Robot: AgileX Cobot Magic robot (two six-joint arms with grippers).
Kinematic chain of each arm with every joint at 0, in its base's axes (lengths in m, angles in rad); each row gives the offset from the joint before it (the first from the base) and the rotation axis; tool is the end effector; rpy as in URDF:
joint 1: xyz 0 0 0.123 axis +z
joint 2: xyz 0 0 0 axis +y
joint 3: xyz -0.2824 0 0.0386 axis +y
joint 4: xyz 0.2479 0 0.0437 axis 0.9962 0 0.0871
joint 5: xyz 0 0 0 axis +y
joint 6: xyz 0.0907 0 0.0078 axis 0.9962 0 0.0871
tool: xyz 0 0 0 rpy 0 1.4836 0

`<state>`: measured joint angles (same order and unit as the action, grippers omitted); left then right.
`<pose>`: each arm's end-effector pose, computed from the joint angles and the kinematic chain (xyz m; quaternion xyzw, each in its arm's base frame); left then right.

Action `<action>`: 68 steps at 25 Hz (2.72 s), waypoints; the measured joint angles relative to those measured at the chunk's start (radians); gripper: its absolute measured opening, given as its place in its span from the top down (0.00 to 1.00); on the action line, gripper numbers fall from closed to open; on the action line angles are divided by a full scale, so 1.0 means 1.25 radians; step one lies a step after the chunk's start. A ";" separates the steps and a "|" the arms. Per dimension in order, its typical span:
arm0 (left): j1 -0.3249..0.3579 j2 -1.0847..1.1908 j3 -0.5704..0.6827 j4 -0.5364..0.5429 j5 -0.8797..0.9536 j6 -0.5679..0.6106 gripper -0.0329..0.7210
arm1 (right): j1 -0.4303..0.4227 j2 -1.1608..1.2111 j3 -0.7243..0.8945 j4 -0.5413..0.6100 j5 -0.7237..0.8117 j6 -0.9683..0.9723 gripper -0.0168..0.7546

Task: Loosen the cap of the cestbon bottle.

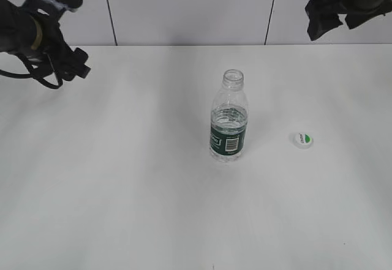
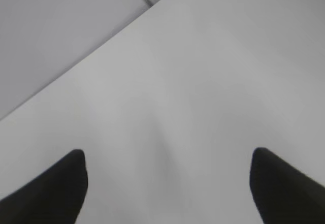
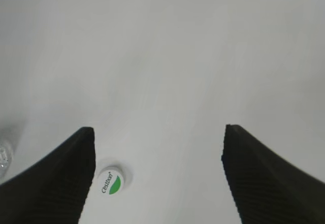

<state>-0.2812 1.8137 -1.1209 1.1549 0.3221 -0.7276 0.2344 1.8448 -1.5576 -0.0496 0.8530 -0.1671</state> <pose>0.3805 -0.0823 0.2044 0.2499 0.8719 0.1588 0.3901 0.3983 0.0916 0.2770 -0.2035 0.9448 -0.0136 0.2565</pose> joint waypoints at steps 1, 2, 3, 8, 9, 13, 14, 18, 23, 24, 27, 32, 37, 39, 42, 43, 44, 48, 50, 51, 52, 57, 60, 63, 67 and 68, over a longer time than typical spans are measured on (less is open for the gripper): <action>0.000 -0.010 -0.005 -0.027 0.046 0.000 0.17 | 0.000 0.000 -0.019 -0.007 0.020 0.005 0.21; 0.000 -0.020 -0.007 -0.052 0.086 0.000 0.17 | 0.000 0.000 -0.038 -0.010 0.038 0.010 0.21; 0.001 -0.032 -0.008 -0.073 0.114 0.000 0.17 | 0.000 0.000 -0.052 -0.012 0.059 0.018 0.21; 0.001 -0.088 -0.045 -0.254 0.209 0.116 0.17 | -0.014 -0.001 -0.123 -0.007 0.161 0.029 0.21; 0.001 -0.097 -0.061 -0.299 0.230 0.150 0.17 | -0.021 -0.001 -0.131 -0.001 0.176 0.030 0.21; 0.005 -0.107 -0.136 -0.488 0.376 0.336 0.17 | -0.057 -0.001 -0.148 0.007 0.250 0.031 0.21; 0.010 -0.107 -0.152 -0.529 0.409 0.380 0.17 | -0.064 -0.001 -0.148 0.009 0.265 0.031 0.21; 0.054 -0.107 -0.209 -0.702 0.510 0.506 0.17 | -0.091 -0.001 -0.148 0.057 0.287 0.021 0.21; 0.138 -0.107 -0.220 -0.835 0.590 0.574 0.17 | -0.111 -0.005 -0.148 0.121 0.290 -0.005 0.21; 0.151 -0.107 -0.220 -0.832 0.611 0.576 0.17 | -0.111 -0.008 -0.148 0.119 0.290 -0.007 0.21; 0.176 -0.108 -0.220 -0.812 0.664 0.582 0.18 | -0.111 -0.032 -0.142 0.109 0.290 -0.010 0.21; 0.181 -0.145 -0.204 -0.842 0.684 0.582 0.18 | -0.111 -0.118 -0.079 0.125 0.290 -0.016 0.21; 0.172 -0.235 -0.078 -0.888 0.665 0.582 0.18 | -0.111 -0.238 0.060 0.125 0.290 -0.022 0.21; 0.171 -0.278 -0.020 -0.893 0.660 0.582 0.18 | -0.111 -0.283 0.118 0.125 0.290 -0.022 0.21; 0.171 -0.351 0.064 -0.894 0.645 0.582 0.18 | -0.111 -0.355 0.205 0.125 0.290 -0.022 0.21; 0.171 -0.373 0.087 -0.895 0.637 0.582 0.18 | -0.111 -0.380 0.234 0.125 0.289 -0.022 0.21; 0.171 -0.398 0.112 -0.897 0.632 0.582 0.18 | -0.111 -0.405 0.262 0.125 0.285 -0.022 0.21; 0.171 -0.499 0.208 -0.900 0.620 0.582 0.18 | -0.111 -0.485 0.362 0.125 0.261 -0.023 0.21; 0.171 -0.550 0.251 -0.902 0.619 0.582 0.18 | -0.111 -0.521 0.405 0.125 0.256 -0.023 0.21; 0.171 -0.578 0.273 -0.902 0.618 0.582 0.18 | -0.111 -0.536 0.428 0.125 0.255 -0.023 0.21; 0.171 -0.607 0.295 -0.903 0.615 0.582 0.18 | -0.111 -0.553 0.446 0.125 0.253 -0.023 0.21; 0.171 -0.747 0.388 -0.904 0.600 0.582 0.18 | -0.111 -0.633 0.552 0.125 0.235 -0.023 0.21; 0.171 -0.866 0.440 -0.905 0.599 0.582 0.18 | -0.111 -0.676 0.613 0.126 0.226 -0.023 0.21; 0.171 -0.949 0.474 -0.907 0.599 0.582 0.18 | -0.111 -0.723 0.671 0.130 0.225 -0.023 0.21; 0.171 -1.056 0.476 -0.907 0.597 0.582 0.18 | -0.111 -0.806 0.747 0.131 0.210 -0.023 0.21; 0.171 -1.076 0.476 -0.907 0.597 0.582 0.18 | -0.111 -0.842 0.766 0.131 0.205 -0.023 0.21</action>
<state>-0.0669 0.4692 -0.5262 0.0217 1.0685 0.0000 0.0958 0.7927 -0.6004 0.1136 1.1089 -0.1959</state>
